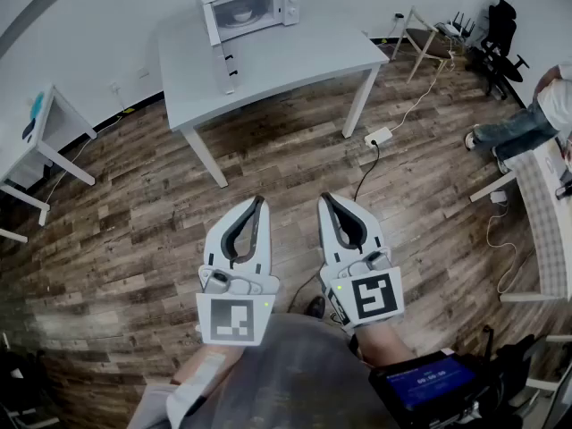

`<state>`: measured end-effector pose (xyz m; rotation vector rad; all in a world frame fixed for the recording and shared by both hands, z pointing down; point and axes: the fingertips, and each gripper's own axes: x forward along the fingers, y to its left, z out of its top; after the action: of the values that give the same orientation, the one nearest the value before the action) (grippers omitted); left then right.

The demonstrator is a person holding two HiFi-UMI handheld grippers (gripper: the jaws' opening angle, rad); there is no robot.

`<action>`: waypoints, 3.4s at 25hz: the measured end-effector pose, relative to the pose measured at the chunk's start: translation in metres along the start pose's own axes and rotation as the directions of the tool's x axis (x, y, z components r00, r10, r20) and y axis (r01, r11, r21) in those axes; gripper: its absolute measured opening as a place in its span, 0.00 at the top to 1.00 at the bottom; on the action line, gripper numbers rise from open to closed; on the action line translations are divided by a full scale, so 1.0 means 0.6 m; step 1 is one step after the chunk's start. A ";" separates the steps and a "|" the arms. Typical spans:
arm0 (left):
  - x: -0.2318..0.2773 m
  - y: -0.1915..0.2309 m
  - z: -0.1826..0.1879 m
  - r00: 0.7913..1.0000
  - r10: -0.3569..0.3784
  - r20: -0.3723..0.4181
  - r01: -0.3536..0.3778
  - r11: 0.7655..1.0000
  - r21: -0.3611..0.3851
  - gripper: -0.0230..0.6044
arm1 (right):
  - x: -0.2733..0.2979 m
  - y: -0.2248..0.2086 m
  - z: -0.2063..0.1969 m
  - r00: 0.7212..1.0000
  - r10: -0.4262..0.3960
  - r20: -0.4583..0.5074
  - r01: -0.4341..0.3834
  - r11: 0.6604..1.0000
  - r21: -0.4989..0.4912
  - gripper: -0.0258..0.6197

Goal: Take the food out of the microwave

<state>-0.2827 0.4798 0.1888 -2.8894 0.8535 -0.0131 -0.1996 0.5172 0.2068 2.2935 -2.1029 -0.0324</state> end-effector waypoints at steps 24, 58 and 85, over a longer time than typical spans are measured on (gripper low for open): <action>0.046 -0.113 -0.039 0.998 0.036 -0.049 -0.036 0.999 -0.011 0.95 | -0.038 -0.095 -0.062 0.993 0.108 -0.035 -0.105 0.991 0.088 0.95; 0.416 0.213 -0.085 0.999 -0.033 0.027 0.034 0.997 -0.062 0.95 | 0.456 -0.189 -0.030 0.996 0.072 -0.043 -0.072 0.997 0.004 0.95; 0.825 0.207 -0.084 0.985 0.126 -0.117 -0.115 0.989 0.096 0.95 | 0.741 -0.510 -0.049 0.962 0.272 0.012 -0.272 0.956 0.110 0.95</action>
<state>0.0641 0.1023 0.2094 -2.7731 1.0208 -0.2132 0.1445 0.1009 0.2276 2.0304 -2.4562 0.0973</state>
